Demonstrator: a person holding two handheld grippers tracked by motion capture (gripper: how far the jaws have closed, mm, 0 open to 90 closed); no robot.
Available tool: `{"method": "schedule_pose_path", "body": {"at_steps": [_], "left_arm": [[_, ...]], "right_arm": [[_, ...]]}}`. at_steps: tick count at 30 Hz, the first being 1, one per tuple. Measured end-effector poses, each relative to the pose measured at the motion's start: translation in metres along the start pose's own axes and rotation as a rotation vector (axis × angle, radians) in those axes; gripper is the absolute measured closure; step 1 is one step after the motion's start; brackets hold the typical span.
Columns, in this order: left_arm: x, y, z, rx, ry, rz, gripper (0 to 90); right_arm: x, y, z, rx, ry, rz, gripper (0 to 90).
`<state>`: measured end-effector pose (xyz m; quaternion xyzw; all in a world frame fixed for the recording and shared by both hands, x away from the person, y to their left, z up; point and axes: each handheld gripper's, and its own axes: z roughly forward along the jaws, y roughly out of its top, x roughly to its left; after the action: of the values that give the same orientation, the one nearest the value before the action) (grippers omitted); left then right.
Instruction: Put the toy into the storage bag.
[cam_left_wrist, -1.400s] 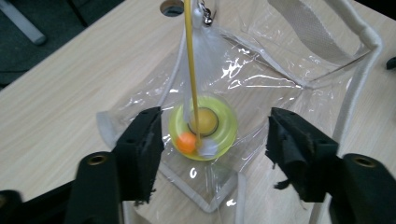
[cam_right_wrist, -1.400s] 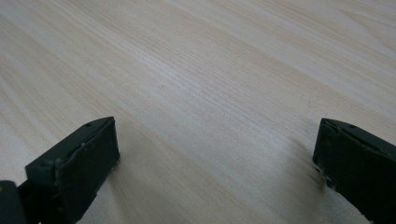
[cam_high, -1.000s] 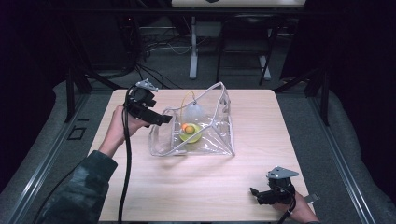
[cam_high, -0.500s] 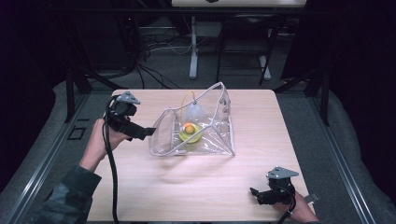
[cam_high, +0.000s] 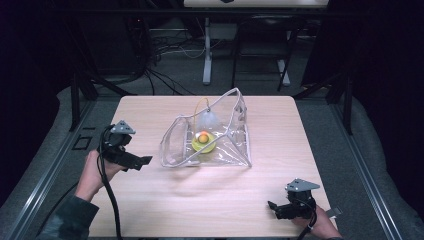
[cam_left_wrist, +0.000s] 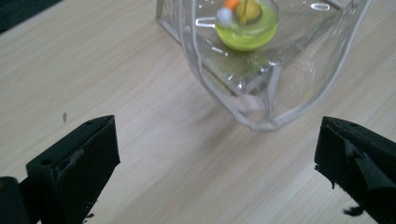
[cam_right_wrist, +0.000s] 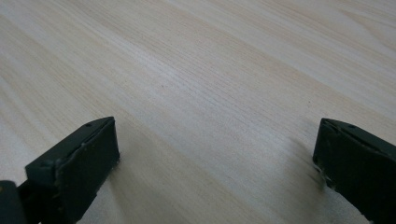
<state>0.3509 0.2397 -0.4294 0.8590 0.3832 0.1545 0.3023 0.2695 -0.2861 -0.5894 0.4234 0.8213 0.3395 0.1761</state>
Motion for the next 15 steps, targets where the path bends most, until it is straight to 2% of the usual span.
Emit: {"method": "schedule_pose_path", "body": {"at_steps": [3,10,15], "left_arm": [[0.001,-0.016,0.007,0.016,-0.006,-0.018,0.0],[-0.003,-0.044,0.023,0.048,-0.024,-0.012,0.1],[-0.005,-0.062,0.035,0.075,-0.033,-0.050,0.3]], "right_arm": [[0.000,0.000,0.000,-0.001,0.001,0.000,0.0],[0.000,0.000,0.000,-0.002,0.000,0.001,0.0],[0.000,0.000,0.001,-0.006,0.004,0.005,0.0]]}}
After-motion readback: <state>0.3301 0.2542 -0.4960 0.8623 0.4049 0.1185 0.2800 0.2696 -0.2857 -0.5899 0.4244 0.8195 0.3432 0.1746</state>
